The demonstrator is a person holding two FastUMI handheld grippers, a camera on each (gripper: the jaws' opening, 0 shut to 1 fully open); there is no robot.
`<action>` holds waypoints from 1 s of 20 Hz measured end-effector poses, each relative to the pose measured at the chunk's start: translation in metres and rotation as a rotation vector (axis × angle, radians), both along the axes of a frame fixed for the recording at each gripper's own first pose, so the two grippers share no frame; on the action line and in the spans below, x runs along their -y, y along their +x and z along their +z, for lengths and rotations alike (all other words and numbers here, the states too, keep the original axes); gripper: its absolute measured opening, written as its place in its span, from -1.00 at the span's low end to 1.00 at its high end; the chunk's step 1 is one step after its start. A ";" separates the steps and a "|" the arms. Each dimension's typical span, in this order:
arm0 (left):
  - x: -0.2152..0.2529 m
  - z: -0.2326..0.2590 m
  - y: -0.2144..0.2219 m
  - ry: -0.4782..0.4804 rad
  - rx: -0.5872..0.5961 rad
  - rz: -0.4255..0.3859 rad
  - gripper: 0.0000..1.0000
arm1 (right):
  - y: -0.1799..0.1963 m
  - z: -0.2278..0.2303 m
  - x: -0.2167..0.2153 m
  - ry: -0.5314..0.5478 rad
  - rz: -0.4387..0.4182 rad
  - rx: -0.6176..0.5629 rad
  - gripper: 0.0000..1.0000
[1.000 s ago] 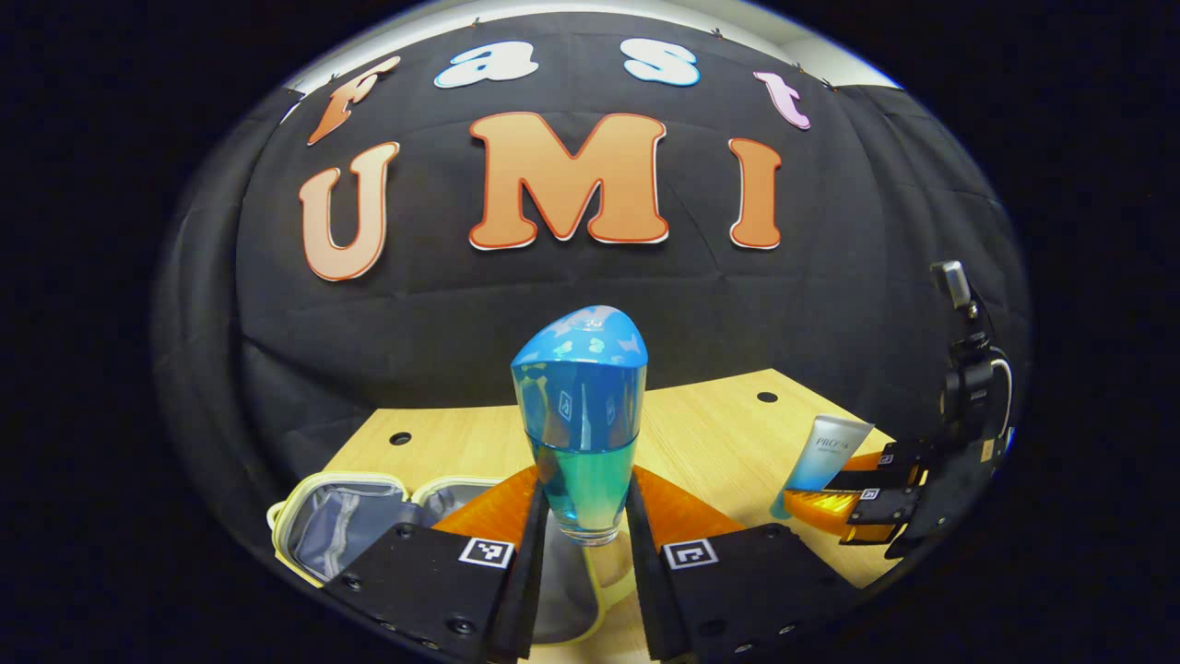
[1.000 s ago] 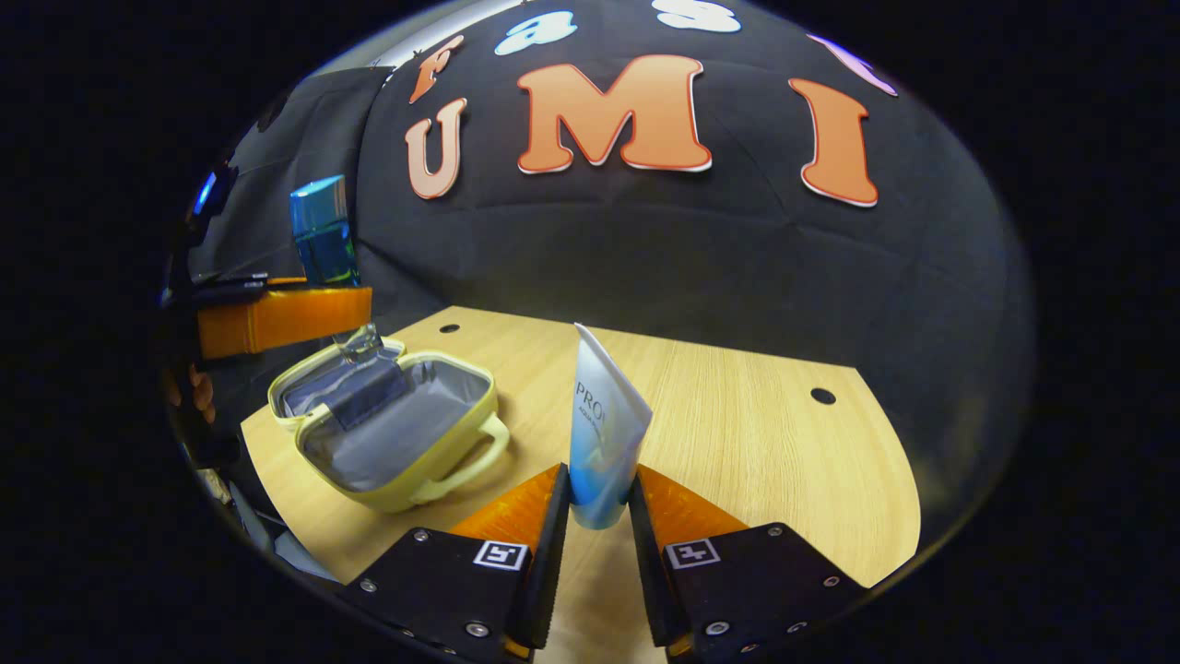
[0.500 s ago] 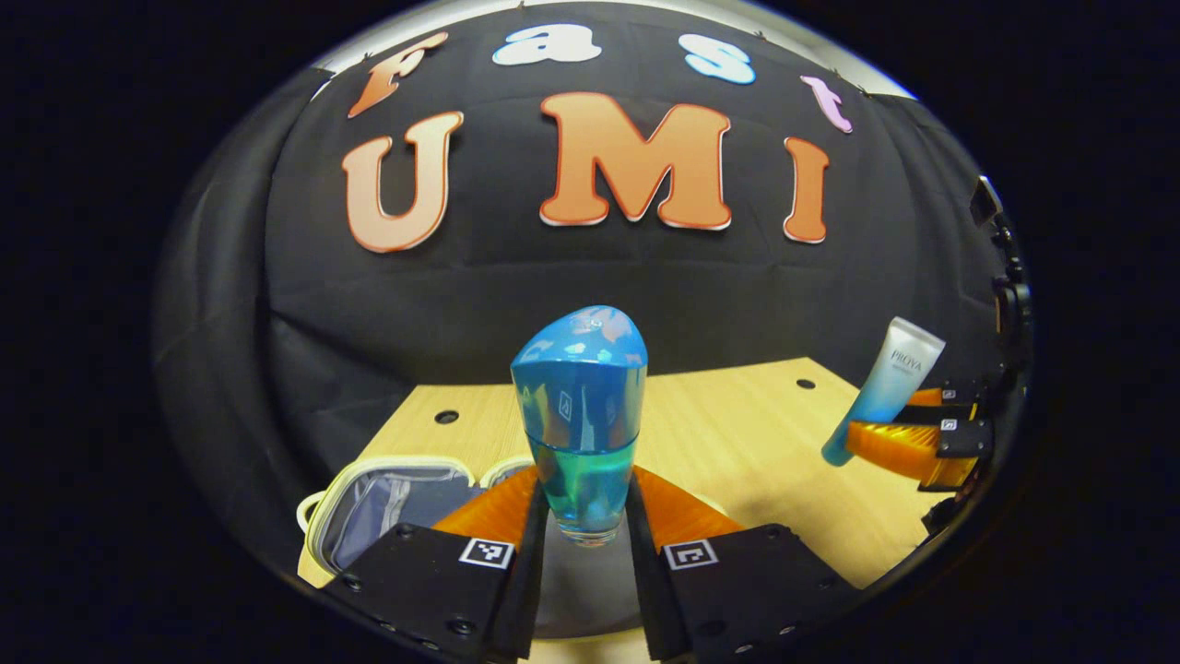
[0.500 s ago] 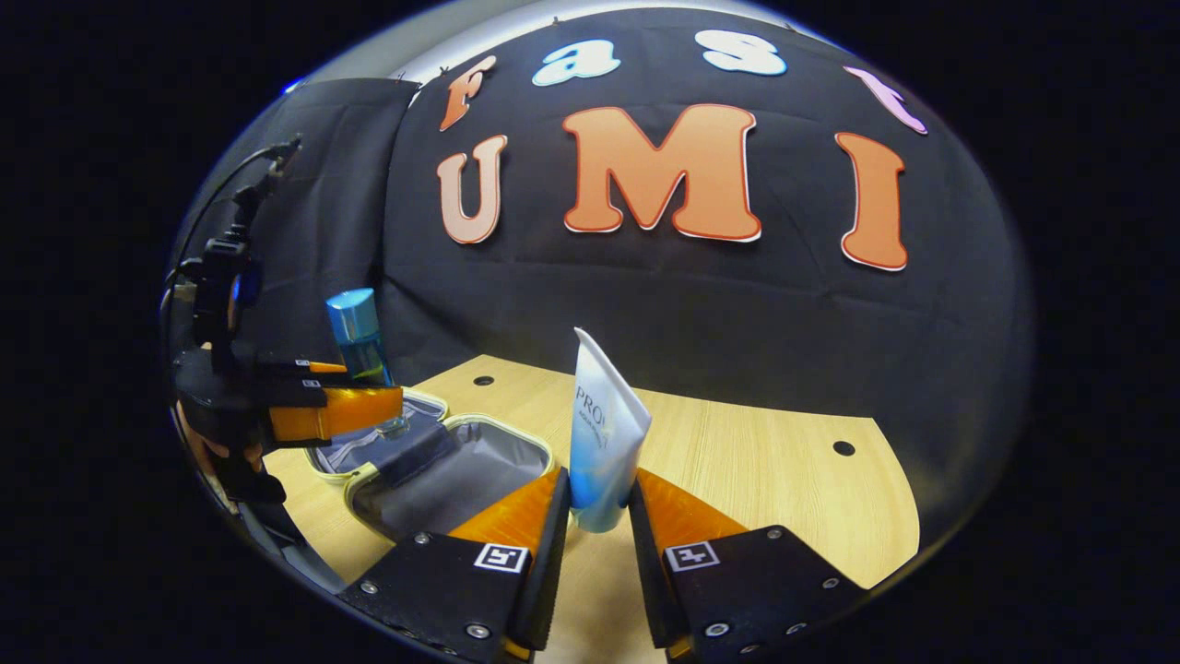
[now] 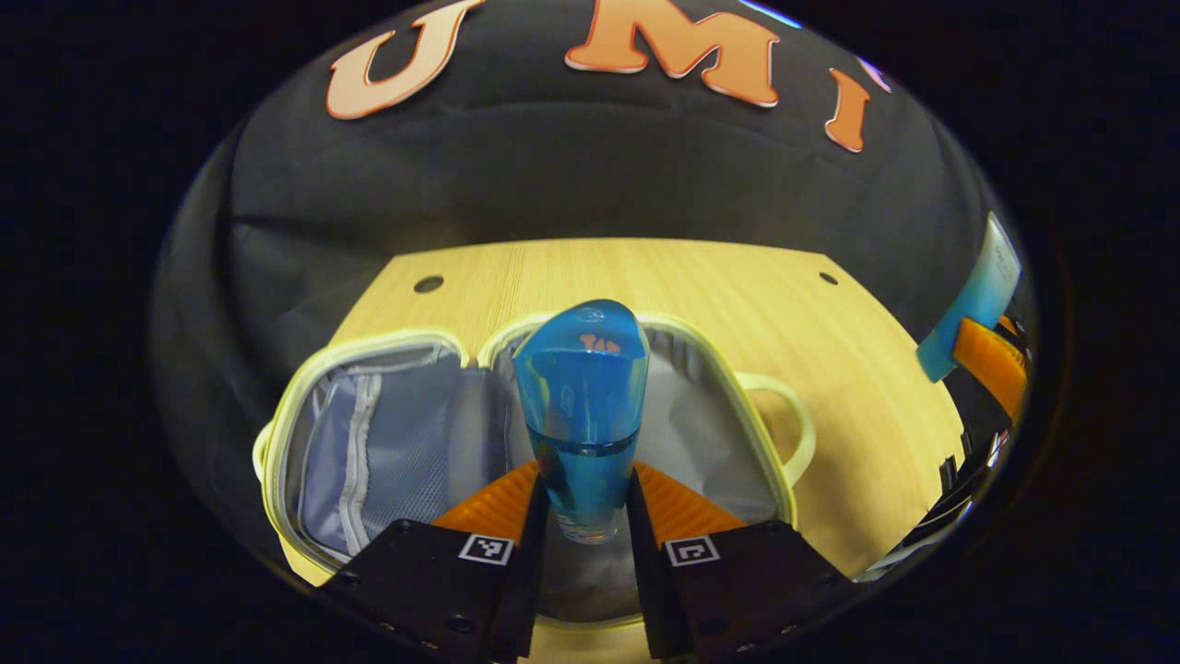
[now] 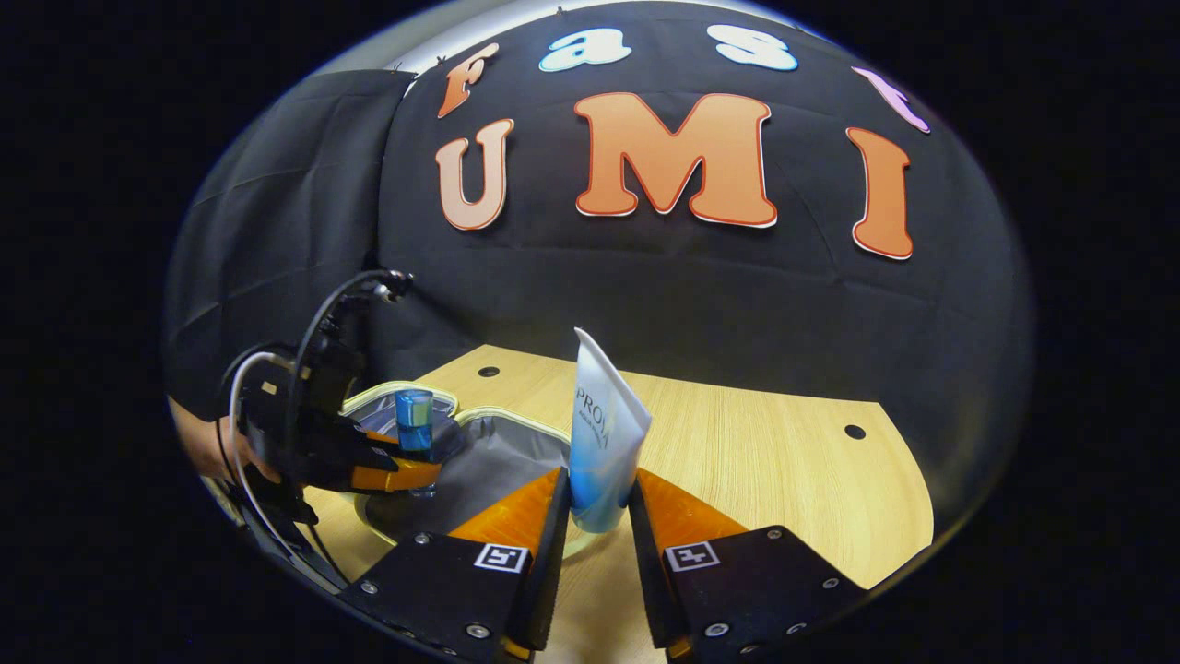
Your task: First open the suitcase, pack the skin care products into it, and then close the suitcase.
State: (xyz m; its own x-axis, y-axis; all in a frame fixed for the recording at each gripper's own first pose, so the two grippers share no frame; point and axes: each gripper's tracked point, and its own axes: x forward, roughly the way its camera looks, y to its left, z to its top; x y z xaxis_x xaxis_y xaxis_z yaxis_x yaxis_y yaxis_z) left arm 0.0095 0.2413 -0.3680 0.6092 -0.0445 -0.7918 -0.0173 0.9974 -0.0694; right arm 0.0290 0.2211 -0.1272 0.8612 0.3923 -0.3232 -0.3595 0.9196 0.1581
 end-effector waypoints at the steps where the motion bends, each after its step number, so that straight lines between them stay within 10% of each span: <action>1: 0.000 -0.010 -0.005 -0.029 -0.043 0.003 -0.10 | 0.000 -0.002 -0.001 -0.005 -0.009 -0.005 -0.20; 20: -0.008 -0.082 -0.010 0.046 -0.355 0.080 -0.09 | 0.003 -0.030 -0.031 -0.006 -0.074 -0.107 -0.19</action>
